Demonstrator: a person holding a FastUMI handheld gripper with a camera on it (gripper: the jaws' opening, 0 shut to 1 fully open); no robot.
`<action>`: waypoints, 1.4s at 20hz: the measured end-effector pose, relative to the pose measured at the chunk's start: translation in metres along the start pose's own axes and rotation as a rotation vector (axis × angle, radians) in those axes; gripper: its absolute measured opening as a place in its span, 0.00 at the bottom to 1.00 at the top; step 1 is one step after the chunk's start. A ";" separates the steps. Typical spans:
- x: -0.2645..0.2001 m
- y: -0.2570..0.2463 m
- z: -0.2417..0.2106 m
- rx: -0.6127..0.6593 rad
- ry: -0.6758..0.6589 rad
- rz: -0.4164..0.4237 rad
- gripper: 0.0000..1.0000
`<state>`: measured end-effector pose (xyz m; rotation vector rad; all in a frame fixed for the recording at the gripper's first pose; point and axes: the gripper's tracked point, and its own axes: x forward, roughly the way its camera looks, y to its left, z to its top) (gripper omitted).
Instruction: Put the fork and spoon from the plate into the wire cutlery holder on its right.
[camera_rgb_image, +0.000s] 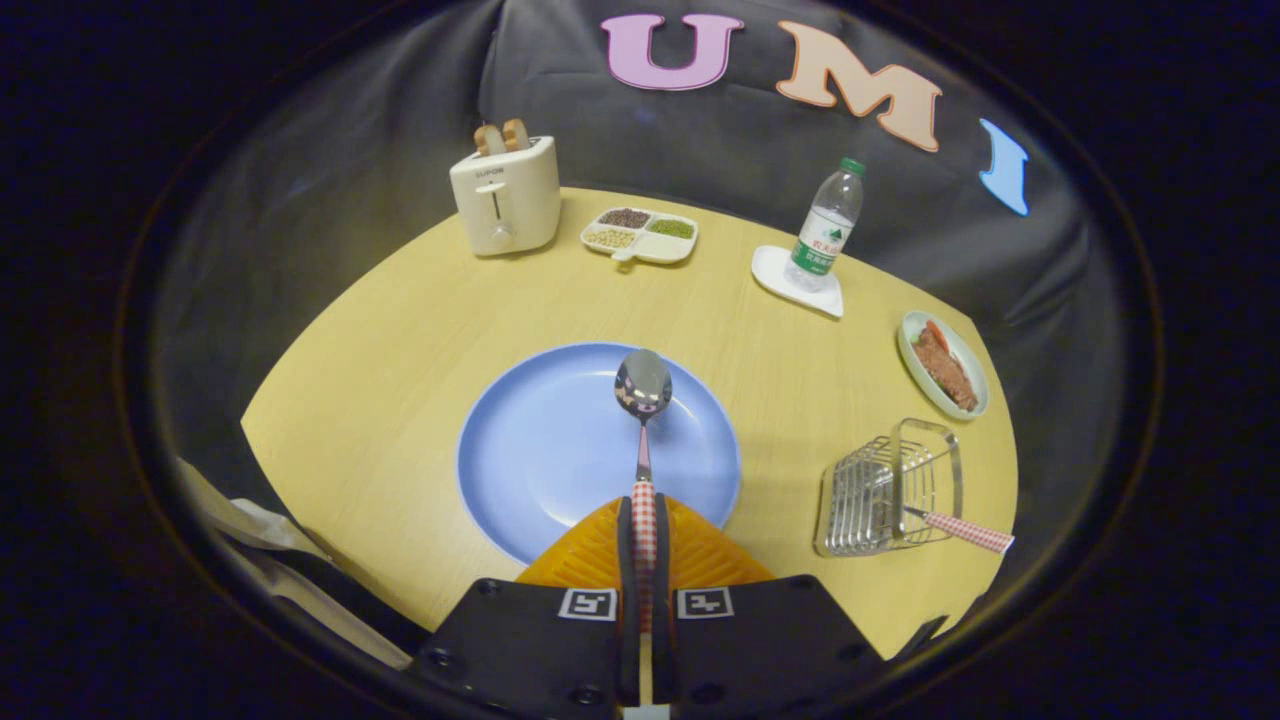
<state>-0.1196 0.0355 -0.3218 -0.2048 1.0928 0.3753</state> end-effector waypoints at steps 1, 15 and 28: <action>-0.004 -0.004 0.000 0.000 0.003 0.008 0.08; -0.047 -0.108 0.003 -0.158 0.069 0.019 0.08; -0.082 -0.189 -0.014 -0.327 0.292 0.068 0.08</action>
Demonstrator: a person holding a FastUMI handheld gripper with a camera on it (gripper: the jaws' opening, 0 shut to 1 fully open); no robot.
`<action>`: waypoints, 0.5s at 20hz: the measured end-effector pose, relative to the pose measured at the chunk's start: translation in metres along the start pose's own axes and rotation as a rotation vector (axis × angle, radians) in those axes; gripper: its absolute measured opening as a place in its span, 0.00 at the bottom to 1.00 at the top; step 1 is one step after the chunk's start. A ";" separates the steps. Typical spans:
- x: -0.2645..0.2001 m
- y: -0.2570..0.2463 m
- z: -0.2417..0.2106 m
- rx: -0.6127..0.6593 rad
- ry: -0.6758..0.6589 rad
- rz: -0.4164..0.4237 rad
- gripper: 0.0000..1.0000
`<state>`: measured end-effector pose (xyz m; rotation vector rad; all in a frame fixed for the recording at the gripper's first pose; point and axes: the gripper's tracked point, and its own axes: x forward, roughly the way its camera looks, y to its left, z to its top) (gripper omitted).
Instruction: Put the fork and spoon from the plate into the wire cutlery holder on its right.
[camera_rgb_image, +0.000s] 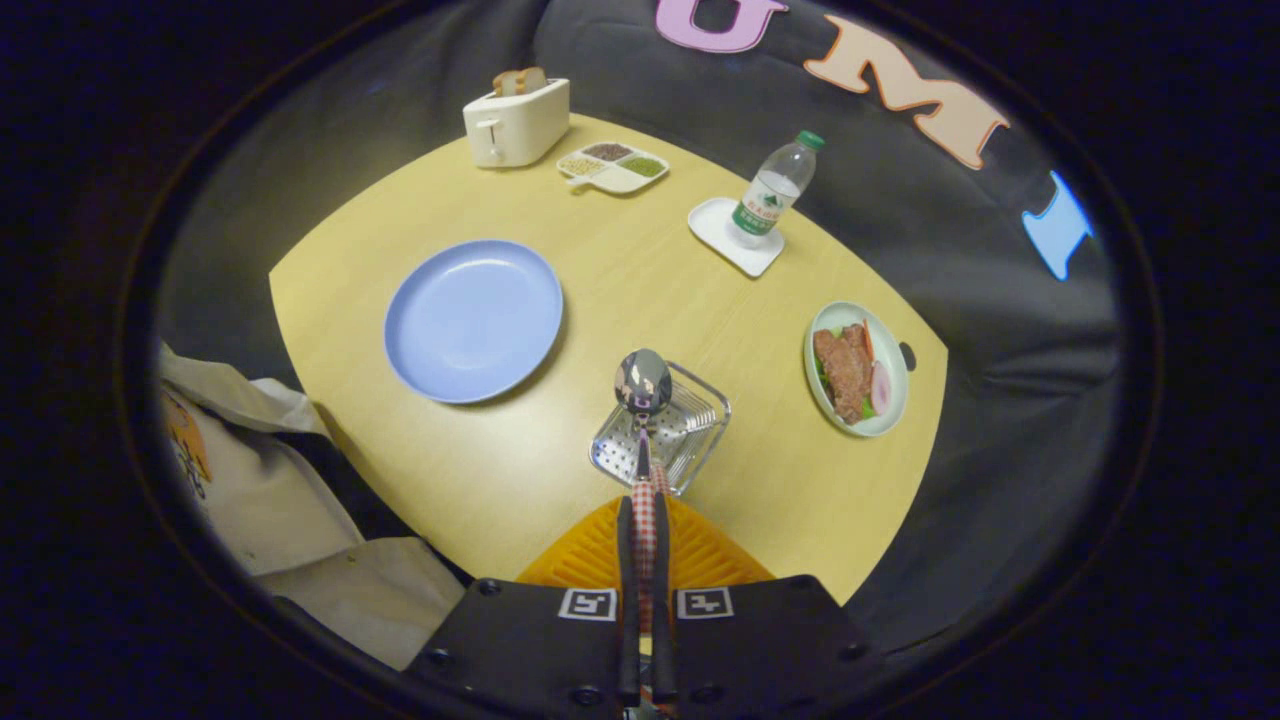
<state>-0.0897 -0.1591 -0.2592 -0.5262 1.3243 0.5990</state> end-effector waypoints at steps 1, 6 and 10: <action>0.000 -0.003 -0.004 -0.009 0.023 0.009 0.08; 0.010 -0.023 -0.006 -0.035 0.131 0.038 0.08; 0.017 -0.027 0.000 -0.085 0.214 0.074 0.10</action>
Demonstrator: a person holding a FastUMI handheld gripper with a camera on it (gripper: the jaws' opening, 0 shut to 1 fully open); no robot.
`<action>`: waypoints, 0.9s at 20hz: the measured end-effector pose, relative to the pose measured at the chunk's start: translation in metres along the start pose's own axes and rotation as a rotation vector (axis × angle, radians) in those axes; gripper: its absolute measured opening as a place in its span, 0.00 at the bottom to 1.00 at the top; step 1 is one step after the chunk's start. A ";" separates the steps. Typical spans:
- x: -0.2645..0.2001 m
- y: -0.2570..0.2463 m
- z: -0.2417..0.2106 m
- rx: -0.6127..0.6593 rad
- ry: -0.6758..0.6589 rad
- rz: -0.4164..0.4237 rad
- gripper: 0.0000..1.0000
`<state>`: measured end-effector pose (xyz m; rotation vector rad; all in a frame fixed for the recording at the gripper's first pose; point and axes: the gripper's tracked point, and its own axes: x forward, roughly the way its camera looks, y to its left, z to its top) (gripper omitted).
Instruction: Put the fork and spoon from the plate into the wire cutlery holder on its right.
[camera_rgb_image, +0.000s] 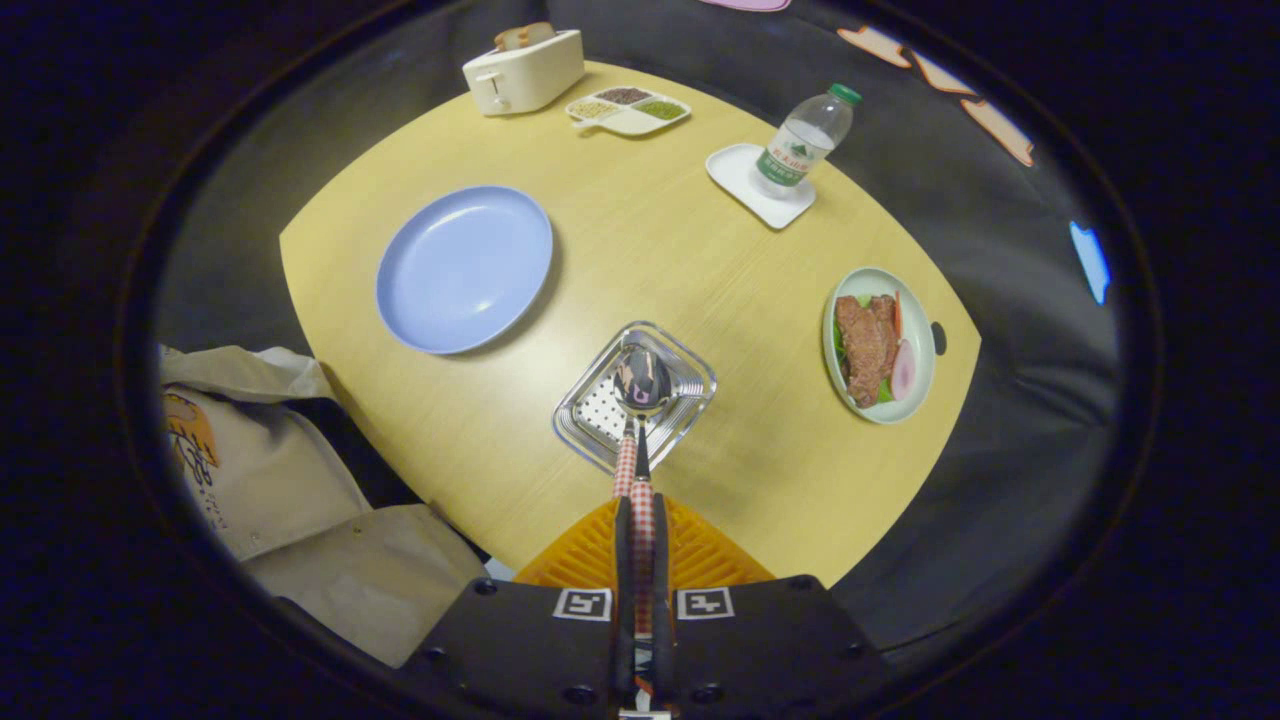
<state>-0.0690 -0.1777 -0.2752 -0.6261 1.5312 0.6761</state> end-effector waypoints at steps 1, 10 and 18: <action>0.001 -0.001 0.001 -0.010 0.022 0.008 0.10; 0.012 -0.007 0.018 -0.065 0.120 0.013 0.15; 0.001 -0.008 0.033 0.030 0.035 0.010 0.43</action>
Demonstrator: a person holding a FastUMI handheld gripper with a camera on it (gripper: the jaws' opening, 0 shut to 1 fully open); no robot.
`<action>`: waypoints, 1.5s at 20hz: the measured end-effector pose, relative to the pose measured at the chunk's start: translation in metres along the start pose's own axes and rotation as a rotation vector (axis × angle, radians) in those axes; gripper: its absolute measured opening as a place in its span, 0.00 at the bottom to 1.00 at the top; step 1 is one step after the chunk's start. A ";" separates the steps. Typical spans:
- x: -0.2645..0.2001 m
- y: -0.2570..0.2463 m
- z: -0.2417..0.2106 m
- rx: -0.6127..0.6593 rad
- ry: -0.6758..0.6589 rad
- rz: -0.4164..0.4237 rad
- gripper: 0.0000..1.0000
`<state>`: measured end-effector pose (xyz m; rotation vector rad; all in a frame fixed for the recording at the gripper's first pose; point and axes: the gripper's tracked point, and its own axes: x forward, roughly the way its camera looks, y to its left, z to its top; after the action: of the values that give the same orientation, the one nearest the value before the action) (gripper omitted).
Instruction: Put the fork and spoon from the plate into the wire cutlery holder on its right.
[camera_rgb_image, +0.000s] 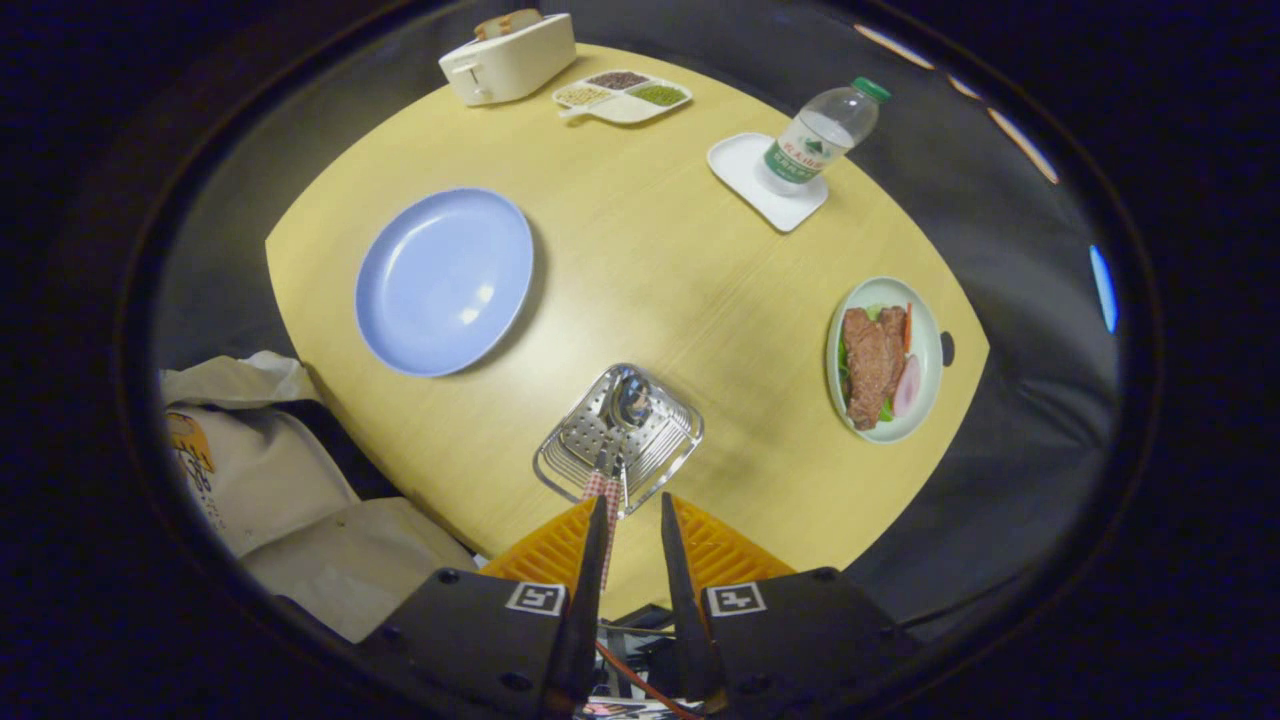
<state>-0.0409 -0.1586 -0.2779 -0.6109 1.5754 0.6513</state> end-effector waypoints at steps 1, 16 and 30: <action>-0.002 0.002 0.000 0.021 -0.017 0.007 0.57; -0.117 0.058 0.052 0.487 -0.746 -0.072 0.99; -0.204 0.052 0.050 0.724 -1.428 -0.480 0.96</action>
<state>-0.0235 -0.0839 -0.0753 0.1082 0.2044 0.0126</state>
